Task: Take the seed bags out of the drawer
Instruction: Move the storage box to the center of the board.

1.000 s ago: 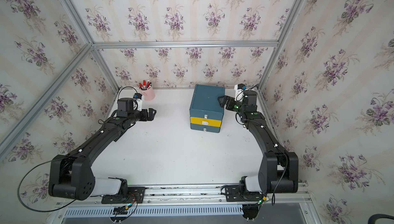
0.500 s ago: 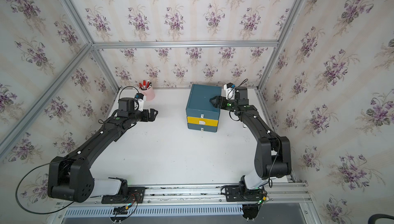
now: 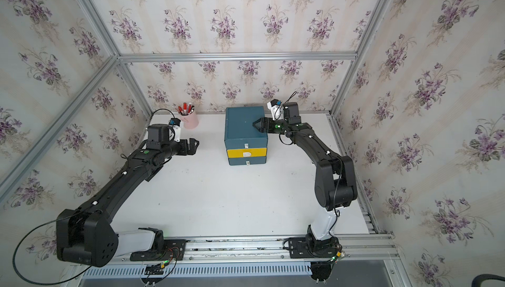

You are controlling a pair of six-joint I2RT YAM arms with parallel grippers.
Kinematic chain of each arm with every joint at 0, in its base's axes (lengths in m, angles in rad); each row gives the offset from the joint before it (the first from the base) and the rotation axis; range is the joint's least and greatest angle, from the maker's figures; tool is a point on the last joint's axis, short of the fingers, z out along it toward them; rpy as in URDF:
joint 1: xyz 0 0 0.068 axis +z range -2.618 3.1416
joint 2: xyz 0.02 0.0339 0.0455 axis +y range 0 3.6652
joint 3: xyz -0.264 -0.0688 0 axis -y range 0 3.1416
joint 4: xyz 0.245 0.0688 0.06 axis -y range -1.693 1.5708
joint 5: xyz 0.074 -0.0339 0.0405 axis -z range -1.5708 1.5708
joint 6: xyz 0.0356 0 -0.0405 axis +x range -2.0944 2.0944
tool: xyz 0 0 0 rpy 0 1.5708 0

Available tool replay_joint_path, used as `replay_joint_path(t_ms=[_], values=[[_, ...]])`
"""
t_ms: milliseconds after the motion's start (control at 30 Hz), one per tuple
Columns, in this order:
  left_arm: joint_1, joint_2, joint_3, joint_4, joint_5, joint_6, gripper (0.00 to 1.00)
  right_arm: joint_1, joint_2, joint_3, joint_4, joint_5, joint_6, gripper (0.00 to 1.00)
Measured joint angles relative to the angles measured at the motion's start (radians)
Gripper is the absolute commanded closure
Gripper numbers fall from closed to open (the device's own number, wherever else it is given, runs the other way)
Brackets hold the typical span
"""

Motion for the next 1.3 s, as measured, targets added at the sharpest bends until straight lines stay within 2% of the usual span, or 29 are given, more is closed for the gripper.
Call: replay_joint_path(t_ms=[433, 600, 733, 933, 1300], values=[[0.001, -0.075, 0.047, -0.085, -0.098, -0.057, 0.0, 0.17, 0.192, 0.23, -0.009, -0.009, 0.029, 0.14], [0.001, -0.087, 0.092, -0.112, -0.103, -0.071, 0.0, 0.197, 0.25, 0.304, -0.016, -0.024, 0.034, 0.13], [0.001, -0.057, 0.134, -0.128, -0.048, -0.097, 0.0, 0.202, 0.272, 0.347, -0.04, -0.028, 0.034, 0.09], [-0.009, 0.0, 0.178, -0.133, 0.05, -0.157, 0.0, 0.203, 0.221, 0.333, -0.103, 0.024, 0.021, 0.01], [-0.056, 0.089, 0.24, -0.134, 0.129, -0.184, 0.0, 0.202, 0.011, 0.171, -0.108, 0.082, 0.028, 0.0]])
